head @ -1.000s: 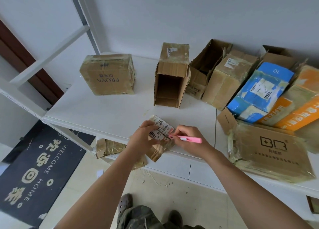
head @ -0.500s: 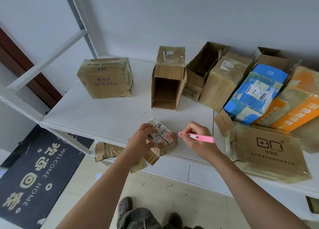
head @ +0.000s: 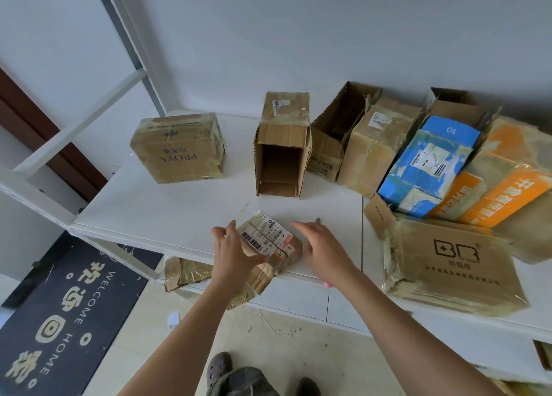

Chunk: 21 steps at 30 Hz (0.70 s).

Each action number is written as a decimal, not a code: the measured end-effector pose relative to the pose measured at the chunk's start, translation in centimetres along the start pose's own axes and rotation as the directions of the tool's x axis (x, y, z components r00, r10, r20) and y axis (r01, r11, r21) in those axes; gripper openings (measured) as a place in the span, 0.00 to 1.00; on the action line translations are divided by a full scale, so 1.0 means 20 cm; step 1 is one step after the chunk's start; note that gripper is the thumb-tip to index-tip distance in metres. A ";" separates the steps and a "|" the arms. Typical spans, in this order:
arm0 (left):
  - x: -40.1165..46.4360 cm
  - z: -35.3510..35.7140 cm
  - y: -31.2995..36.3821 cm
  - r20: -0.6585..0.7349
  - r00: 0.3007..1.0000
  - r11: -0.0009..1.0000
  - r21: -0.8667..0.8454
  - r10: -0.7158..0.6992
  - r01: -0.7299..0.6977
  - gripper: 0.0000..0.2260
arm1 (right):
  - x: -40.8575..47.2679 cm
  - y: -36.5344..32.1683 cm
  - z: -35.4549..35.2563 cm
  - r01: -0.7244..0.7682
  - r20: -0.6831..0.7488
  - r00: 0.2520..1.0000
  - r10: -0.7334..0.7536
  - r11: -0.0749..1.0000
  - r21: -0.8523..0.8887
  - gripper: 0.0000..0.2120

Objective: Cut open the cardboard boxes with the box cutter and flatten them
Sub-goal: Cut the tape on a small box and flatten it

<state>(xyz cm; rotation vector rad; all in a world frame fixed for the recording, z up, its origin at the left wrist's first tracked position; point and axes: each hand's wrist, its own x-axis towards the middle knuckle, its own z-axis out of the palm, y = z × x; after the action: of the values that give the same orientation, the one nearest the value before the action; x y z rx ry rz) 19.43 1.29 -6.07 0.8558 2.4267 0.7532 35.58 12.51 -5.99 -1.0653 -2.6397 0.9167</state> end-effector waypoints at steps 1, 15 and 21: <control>0.00 0.01 0.01 0.014 0.998 0.995 -0.072 -0.068 0.069 0.43 | 0.00 -0.04 0.03 -0.011 0.006 1.000 0.011 0.994 0.104 0.26; -0.02 0.05 0.05 0.067 0.956 0.848 -0.446 -0.287 0.286 0.27 | -0.10 -0.10 0.10 -0.059 -0.107 0.989 0.106 0.927 0.369 0.20; -0.01 0.07 0.05 0.123 0.969 0.863 -0.441 -0.214 0.247 0.24 | -0.10 -0.10 0.06 -0.074 -0.106 0.989 0.100 0.971 0.226 0.18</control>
<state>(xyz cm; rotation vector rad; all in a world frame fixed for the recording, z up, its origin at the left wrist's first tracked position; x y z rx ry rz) 20.91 2.35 -6.44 0.3898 2.1061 1.1129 35.48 9.39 -5.66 -1.1479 -2.3482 1.1004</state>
